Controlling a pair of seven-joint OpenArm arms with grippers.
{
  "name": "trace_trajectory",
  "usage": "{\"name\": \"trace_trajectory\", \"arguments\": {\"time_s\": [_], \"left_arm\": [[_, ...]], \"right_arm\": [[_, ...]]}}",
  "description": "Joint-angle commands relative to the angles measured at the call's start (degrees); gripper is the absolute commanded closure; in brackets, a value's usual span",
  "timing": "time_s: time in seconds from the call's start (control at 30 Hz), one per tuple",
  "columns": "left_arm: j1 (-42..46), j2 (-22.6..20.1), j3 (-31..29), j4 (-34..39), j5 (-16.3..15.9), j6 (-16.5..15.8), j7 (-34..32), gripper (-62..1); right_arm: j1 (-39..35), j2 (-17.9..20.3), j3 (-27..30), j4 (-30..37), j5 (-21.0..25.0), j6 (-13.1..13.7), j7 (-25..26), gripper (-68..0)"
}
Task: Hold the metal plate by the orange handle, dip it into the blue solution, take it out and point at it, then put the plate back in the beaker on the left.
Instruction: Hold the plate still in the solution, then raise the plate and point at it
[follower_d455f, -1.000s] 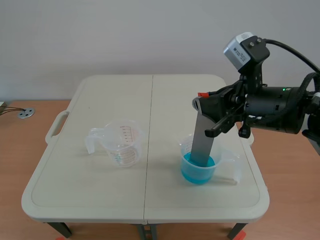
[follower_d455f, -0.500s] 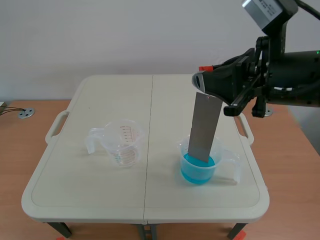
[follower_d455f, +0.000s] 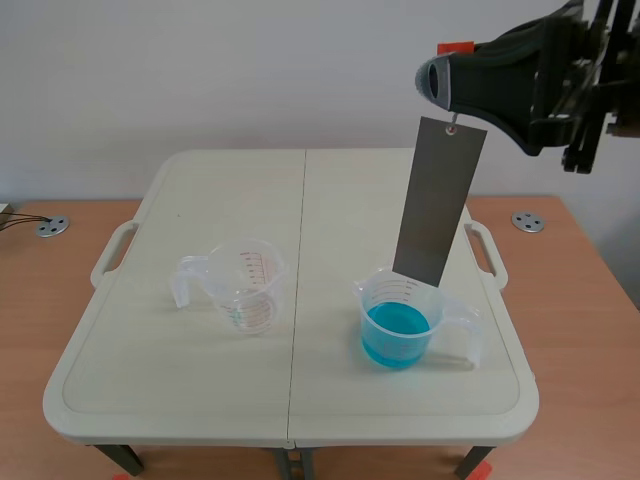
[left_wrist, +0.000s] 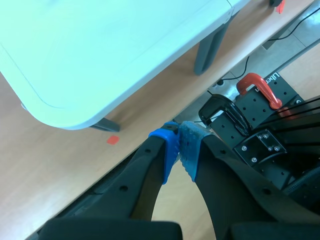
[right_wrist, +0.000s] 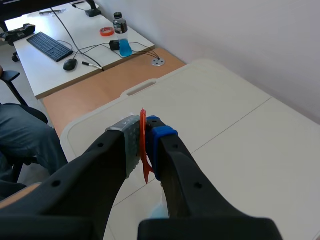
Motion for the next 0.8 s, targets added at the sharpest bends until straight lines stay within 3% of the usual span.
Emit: {"name": "trace_trajectory", "arguments": {"time_s": [0.0,0.3,0.43,0.77], "left_arm": [[-0.2,0.1,0.1,0.3,-0.5,-0.1,-2.1,-4.9],[-16.7,-4.0,8.3,0.3,-0.5,-0.1,-0.7,-4.9],[-25.2,-6.0,13.4,0.3,-0.6,-0.1,0.8,-4.9],[-41.8,-6.1,25.5,-0.1,-0.8,-0.3,6.8,-4.9]], "right_arm": [[0.5,0.3,1.4,1.3,2.2,0.4,0.1,-1.1],[0.5,0.3,7.0,2.8,8.1,0.4,-1.8,-1.1],[0.5,0.3,7.8,2.8,8.2,0.4,-1.8,-1.1],[0.5,0.3,7.8,2.8,8.2,0.4,-2.0,-1.1]]}}
